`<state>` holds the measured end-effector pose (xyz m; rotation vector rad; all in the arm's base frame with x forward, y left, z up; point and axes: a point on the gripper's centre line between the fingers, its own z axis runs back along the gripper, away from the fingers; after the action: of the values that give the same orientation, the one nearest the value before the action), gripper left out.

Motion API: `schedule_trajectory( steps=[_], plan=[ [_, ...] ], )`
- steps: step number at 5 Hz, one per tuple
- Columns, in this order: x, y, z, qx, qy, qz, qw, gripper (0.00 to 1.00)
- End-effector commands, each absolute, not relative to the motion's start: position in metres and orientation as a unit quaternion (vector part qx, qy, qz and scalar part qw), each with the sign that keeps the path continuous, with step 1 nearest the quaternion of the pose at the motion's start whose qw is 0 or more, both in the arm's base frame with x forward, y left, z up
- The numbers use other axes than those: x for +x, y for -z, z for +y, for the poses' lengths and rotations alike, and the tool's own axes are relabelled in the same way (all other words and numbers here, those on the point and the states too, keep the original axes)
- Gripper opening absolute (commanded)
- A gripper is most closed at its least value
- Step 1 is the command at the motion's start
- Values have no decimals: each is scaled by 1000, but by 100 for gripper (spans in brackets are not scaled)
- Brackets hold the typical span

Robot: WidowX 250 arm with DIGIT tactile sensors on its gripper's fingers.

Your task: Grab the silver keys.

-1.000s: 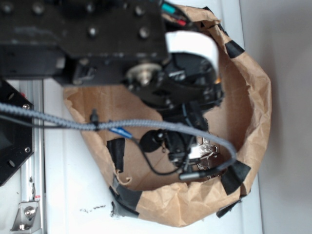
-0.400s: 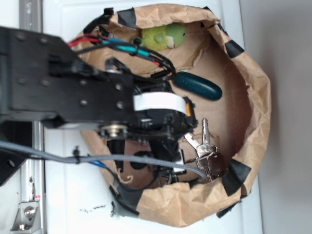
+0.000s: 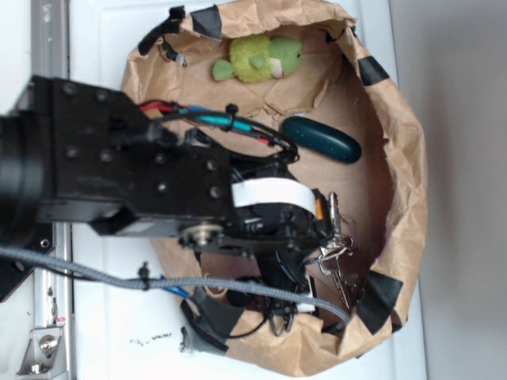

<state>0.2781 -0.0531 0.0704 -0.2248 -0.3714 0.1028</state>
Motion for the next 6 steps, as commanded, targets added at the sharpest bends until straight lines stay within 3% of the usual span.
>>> schedule_trajectory(
  steps=[1, 2, 3, 6],
  plan=[
    [299, -69, -70, -126, -38, -210, 969, 100],
    [306, -63, -70, -125, -33, -221, 967, 100],
    [306, -62, -67, -126, -39, -225, 965, 0],
    [305, -78, -53, -139, -53, -223, 963, 0]
  ],
)
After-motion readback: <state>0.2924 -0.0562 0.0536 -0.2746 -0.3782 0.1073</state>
